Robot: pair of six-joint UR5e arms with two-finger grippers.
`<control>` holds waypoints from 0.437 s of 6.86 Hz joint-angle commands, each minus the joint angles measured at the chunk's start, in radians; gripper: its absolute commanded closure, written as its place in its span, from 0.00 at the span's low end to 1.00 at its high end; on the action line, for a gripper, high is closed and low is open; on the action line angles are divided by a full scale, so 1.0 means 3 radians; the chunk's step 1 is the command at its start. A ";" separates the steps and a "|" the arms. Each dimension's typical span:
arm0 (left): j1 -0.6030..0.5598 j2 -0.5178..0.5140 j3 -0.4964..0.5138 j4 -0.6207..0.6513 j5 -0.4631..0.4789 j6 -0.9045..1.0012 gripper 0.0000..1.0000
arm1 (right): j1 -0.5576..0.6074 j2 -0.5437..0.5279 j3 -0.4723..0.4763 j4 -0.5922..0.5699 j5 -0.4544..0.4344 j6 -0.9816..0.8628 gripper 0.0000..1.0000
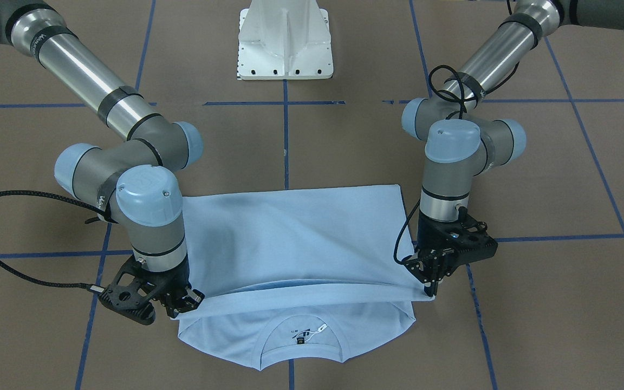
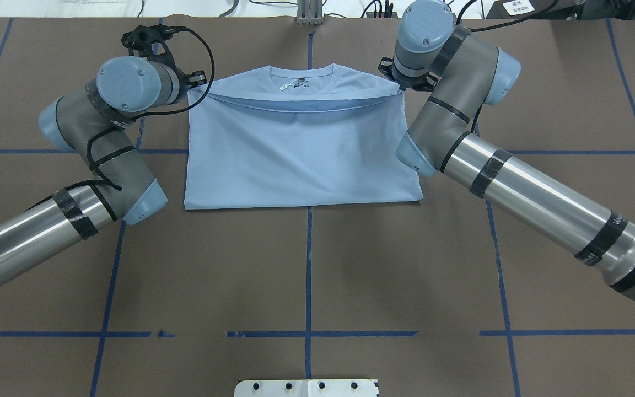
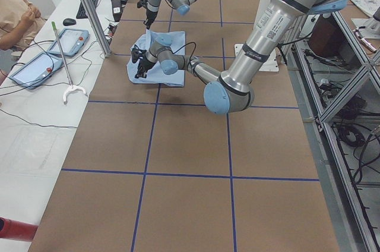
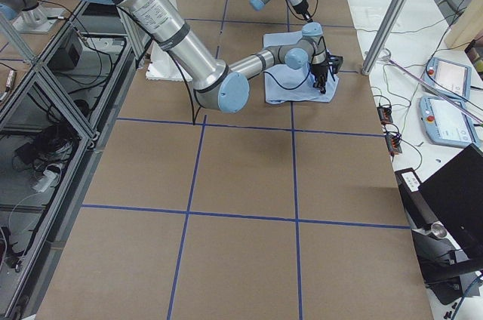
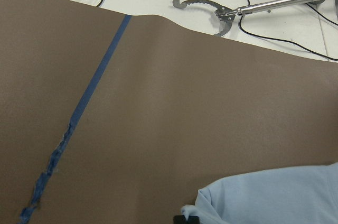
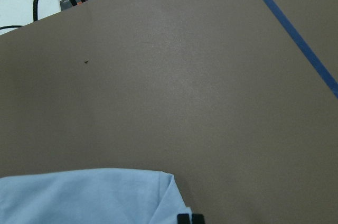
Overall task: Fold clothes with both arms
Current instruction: 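Release the hem at the collar and raise both grippers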
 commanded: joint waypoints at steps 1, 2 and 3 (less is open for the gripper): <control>-0.0007 -0.0126 0.0231 -0.0050 0.0036 0.0014 1.00 | 0.0001 0.0015 -0.0067 0.0086 -0.0002 0.0005 1.00; -0.0007 -0.0126 0.0298 -0.0157 0.0036 0.0009 0.86 | 0.0001 0.0035 -0.0072 0.0086 -0.0007 0.0000 1.00; -0.0007 -0.0126 0.0379 -0.0315 0.0036 0.0004 0.71 | 0.0006 0.0031 -0.0072 0.0086 -0.0017 -0.0005 1.00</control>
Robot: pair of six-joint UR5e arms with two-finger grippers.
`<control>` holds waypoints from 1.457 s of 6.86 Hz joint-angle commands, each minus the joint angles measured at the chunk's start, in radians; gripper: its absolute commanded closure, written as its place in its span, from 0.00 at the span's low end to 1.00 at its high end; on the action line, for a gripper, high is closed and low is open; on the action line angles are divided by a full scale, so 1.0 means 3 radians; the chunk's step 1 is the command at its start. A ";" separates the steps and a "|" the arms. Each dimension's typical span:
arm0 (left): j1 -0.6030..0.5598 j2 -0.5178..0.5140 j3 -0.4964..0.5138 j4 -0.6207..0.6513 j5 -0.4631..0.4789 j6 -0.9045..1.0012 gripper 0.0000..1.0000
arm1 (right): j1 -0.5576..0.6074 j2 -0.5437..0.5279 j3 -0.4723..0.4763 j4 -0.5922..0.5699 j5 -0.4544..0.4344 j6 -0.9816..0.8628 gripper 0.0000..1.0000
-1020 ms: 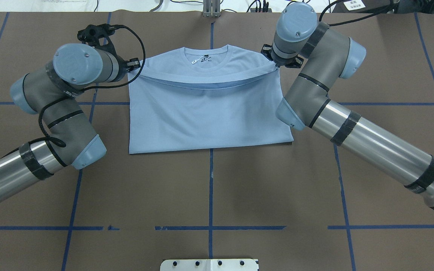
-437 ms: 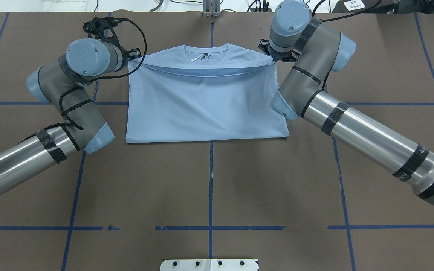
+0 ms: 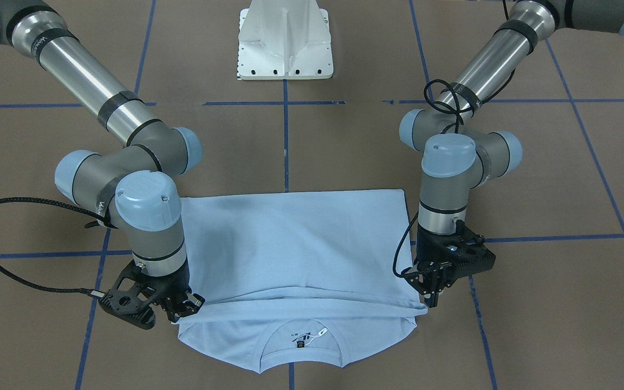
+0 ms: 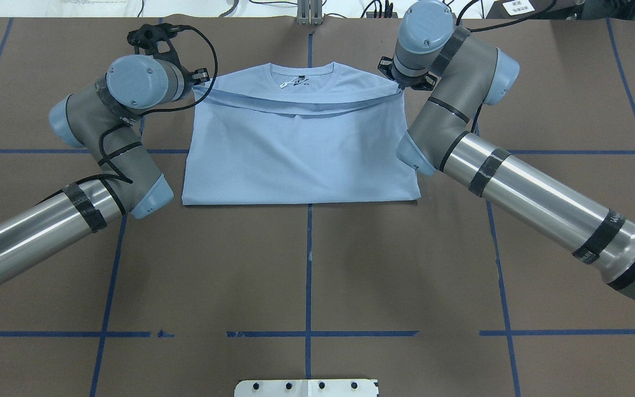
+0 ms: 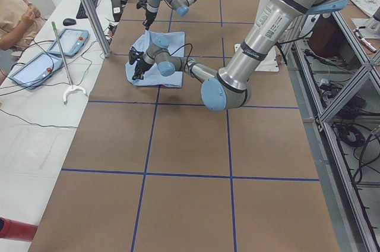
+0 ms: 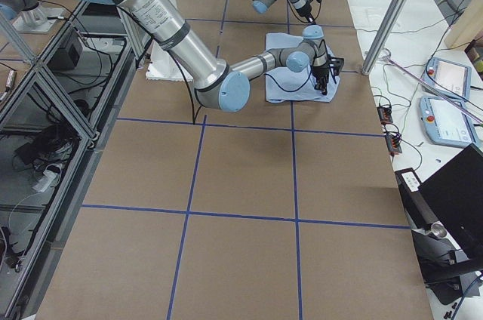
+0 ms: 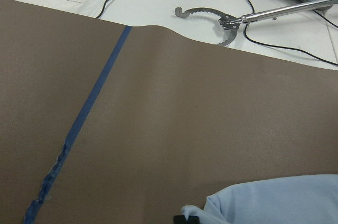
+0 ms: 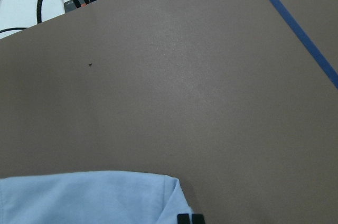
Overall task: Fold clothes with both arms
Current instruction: 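Release the hem at the collar and raise both grippers, then move the right gripper to the folded shirt's side edge and grasp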
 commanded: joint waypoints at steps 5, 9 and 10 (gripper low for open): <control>-0.0036 0.0185 -0.0262 -0.0416 -0.0355 -0.0041 0.49 | -0.0057 -0.0783 0.1233 -0.0058 0.0409 0.0320 0.09; -0.0031 0.0334 -0.0489 -0.0416 -0.0372 -0.0112 0.48 | -0.0701 -0.1525 0.2001 -0.0028 0.0207 0.1332 0.12; -0.0031 0.0340 -0.0494 -0.0416 -0.0372 -0.0113 0.48 | -0.0737 -0.1535 0.2006 -0.0033 0.0190 0.1340 0.17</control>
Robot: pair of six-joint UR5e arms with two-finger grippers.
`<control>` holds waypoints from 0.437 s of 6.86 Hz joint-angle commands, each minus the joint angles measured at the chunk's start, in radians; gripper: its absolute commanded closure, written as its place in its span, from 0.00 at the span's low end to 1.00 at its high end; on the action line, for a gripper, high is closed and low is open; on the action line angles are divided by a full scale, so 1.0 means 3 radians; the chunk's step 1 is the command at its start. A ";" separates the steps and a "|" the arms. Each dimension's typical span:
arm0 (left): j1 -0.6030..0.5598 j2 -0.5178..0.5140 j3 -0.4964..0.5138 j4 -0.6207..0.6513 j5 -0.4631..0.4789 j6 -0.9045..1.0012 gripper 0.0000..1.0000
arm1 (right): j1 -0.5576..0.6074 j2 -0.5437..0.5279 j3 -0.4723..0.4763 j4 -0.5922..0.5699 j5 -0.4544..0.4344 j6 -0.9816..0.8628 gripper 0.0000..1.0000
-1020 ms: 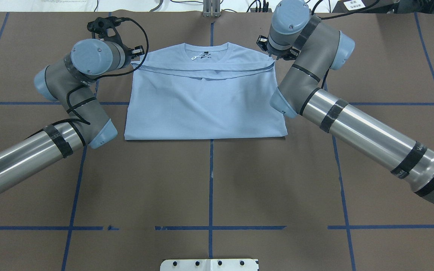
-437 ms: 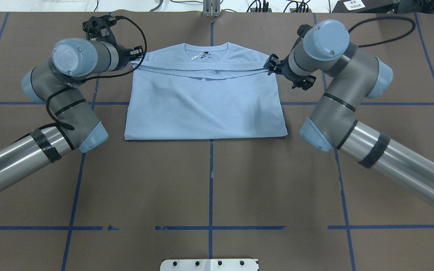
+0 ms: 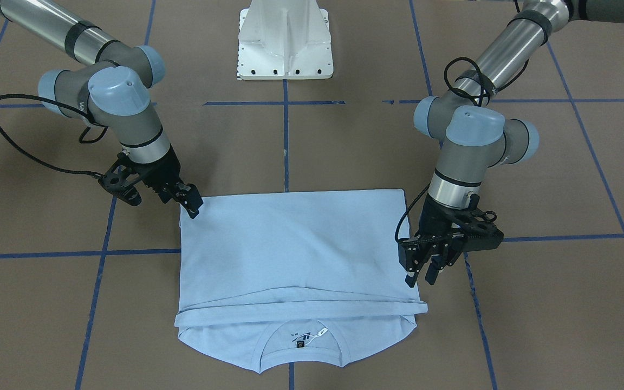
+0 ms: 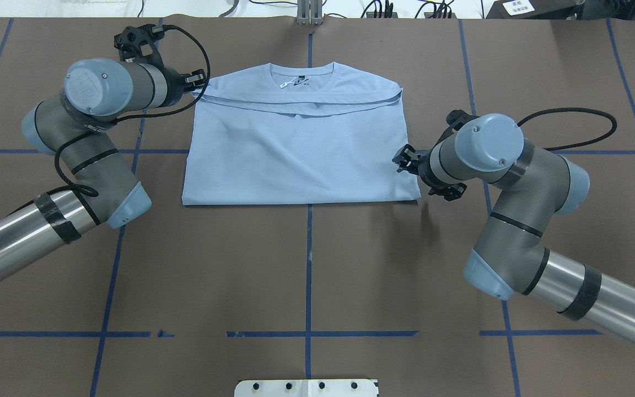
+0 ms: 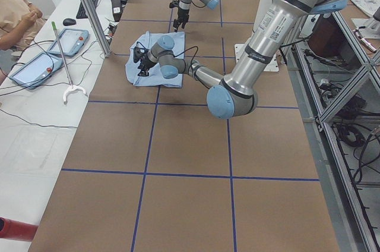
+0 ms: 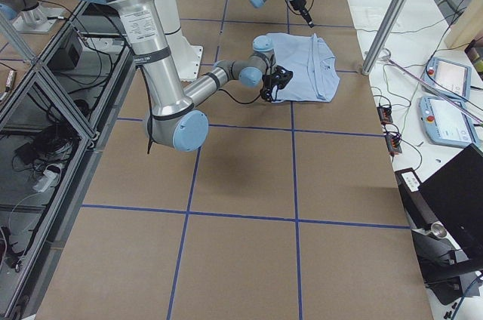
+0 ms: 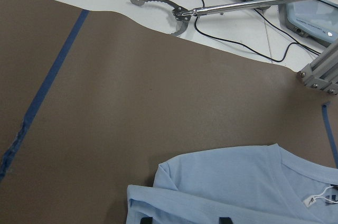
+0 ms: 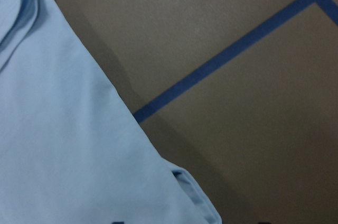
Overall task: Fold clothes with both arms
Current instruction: 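Move the right gripper to the folded shirt's side edge and grasp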
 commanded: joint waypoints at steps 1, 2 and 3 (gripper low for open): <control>0.0002 0.0005 -0.0008 0.0000 0.0005 -0.0017 0.48 | -0.0097 -0.0025 0.0022 -0.0006 -0.0043 0.0109 0.36; 0.0002 0.0010 -0.0008 0.0005 0.0005 -0.0017 0.48 | -0.0092 -0.0035 0.0012 -0.0011 -0.0043 0.0104 0.63; 0.0007 0.0010 -0.0008 0.0000 0.0005 -0.0022 0.48 | -0.0092 -0.0071 0.0017 -0.0006 -0.0043 0.0099 0.77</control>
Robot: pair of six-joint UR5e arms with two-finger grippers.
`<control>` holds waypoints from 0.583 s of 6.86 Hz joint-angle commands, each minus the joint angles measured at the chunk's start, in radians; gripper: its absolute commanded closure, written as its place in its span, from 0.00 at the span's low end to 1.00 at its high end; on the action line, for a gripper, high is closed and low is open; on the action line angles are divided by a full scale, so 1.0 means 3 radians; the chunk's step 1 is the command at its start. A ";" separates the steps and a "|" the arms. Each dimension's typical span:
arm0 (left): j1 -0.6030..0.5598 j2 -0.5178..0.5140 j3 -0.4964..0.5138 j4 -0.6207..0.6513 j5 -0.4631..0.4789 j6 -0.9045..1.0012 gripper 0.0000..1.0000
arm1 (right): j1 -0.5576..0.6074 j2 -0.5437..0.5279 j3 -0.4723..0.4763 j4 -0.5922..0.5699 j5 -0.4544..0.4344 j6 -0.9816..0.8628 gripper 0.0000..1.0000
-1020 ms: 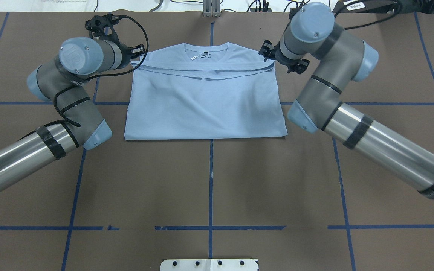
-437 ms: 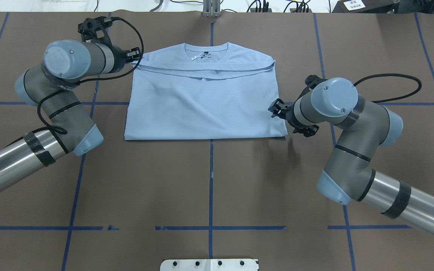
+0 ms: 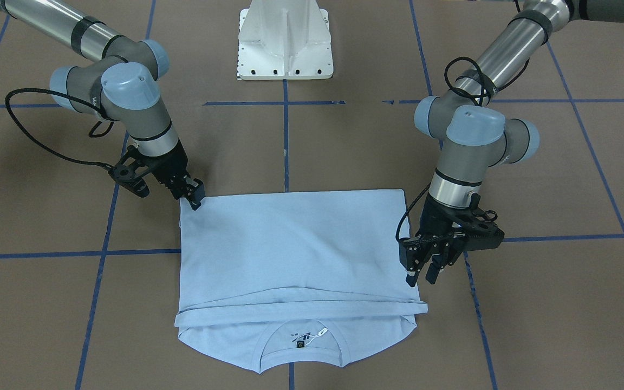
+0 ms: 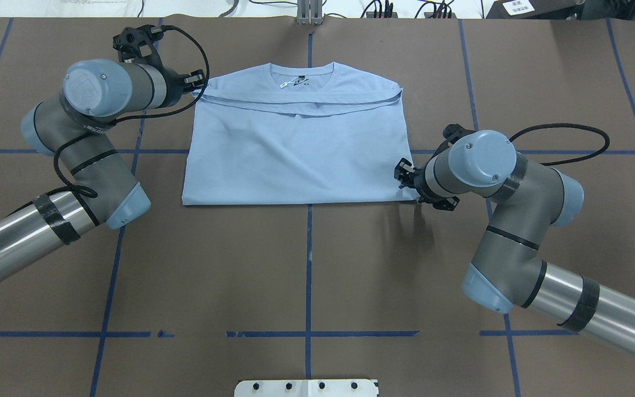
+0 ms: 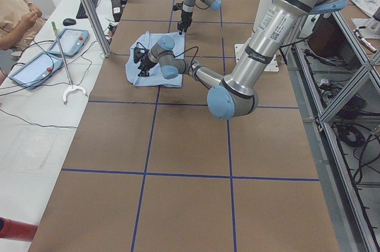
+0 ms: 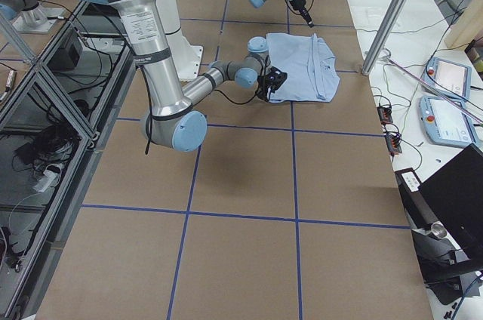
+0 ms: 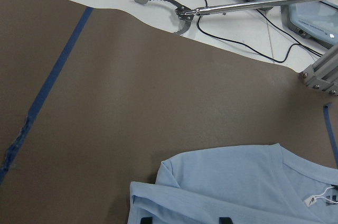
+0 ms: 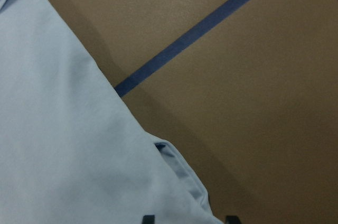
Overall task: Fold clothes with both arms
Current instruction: 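Move the right gripper to the folded shirt's side edge and grasp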
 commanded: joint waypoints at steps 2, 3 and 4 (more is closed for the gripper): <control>0.0003 0.0032 0.0000 -0.0002 0.0006 0.0001 0.48 | 0.0002 -0.0077 0.0021 0.0012 0.0029 -0.0017 1.00; 0.0003 0.0027 0.0000 -0.0002 0.0006 -0.0004 0.48 | 0.0013 -0.0092 0.0117 0.0012 0.0050 -0.0018 1.00; 0.0008 0.0022 -0.0005 -0.0002 0.0001 -0.0009 0.48 | 0.0013 -0.0315 0.0468 -0.0028 0.0086 -0.0018 1.00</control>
